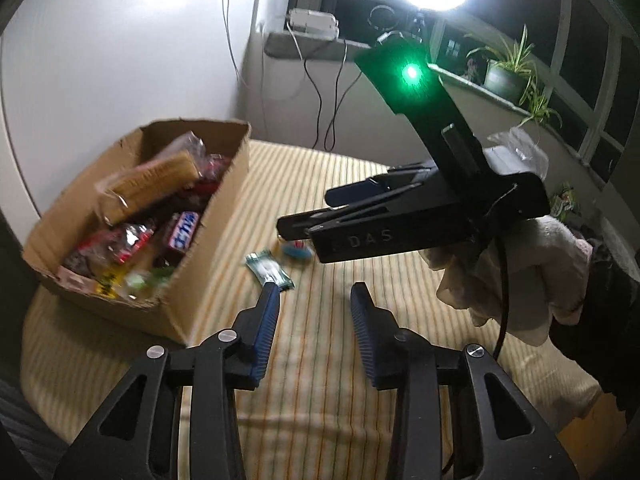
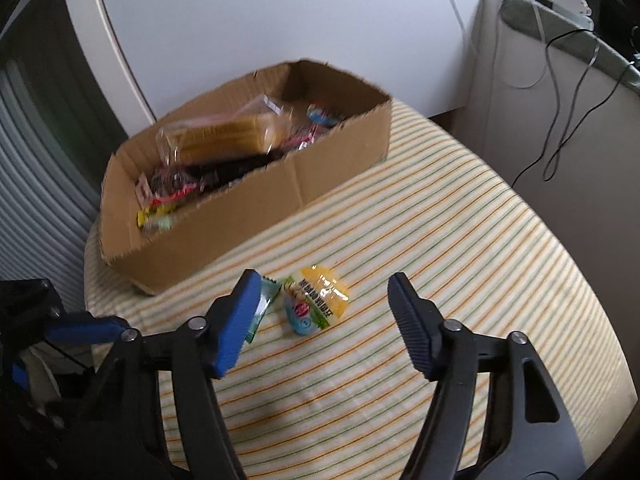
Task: Organize snacks
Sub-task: 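Move both tools back toward the green mint and yellow candy packets, then grasp the yellow round candy packet with the right tool while the left tool grasps the green mint packet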
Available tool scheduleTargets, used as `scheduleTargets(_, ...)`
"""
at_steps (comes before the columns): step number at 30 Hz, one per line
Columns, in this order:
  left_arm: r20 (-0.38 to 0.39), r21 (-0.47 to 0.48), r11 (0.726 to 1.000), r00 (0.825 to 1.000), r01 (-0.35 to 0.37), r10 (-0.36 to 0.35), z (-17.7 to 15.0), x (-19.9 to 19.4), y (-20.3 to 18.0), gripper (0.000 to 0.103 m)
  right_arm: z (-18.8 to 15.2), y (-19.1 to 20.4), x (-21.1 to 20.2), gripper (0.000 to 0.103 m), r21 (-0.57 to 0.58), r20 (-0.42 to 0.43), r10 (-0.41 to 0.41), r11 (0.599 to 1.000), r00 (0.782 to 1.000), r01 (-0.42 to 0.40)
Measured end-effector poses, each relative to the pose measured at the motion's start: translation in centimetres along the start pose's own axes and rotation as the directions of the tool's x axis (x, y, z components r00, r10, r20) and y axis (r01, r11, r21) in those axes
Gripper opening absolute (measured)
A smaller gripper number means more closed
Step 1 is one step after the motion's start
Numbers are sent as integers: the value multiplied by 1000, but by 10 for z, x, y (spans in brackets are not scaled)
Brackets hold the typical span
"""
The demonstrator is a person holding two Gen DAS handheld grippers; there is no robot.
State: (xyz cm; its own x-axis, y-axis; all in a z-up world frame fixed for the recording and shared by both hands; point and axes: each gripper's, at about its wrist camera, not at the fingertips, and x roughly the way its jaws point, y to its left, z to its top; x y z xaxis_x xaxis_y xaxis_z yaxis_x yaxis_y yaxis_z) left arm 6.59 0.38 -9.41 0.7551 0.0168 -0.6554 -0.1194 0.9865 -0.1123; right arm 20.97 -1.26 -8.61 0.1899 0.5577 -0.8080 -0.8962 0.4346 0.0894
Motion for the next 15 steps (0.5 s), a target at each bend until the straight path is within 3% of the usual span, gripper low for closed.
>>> scheduleTargets(5,-30,2,1000,999,-17,17,-4,16,-2,32,-2,1,17,57,-25,-37,19,999,999,-20)
scheduleTargets(15,-56,-4,999,998,-32,32,0,31,1,29,-1,-1,36,48,-51,-71,28,998,997,-32)
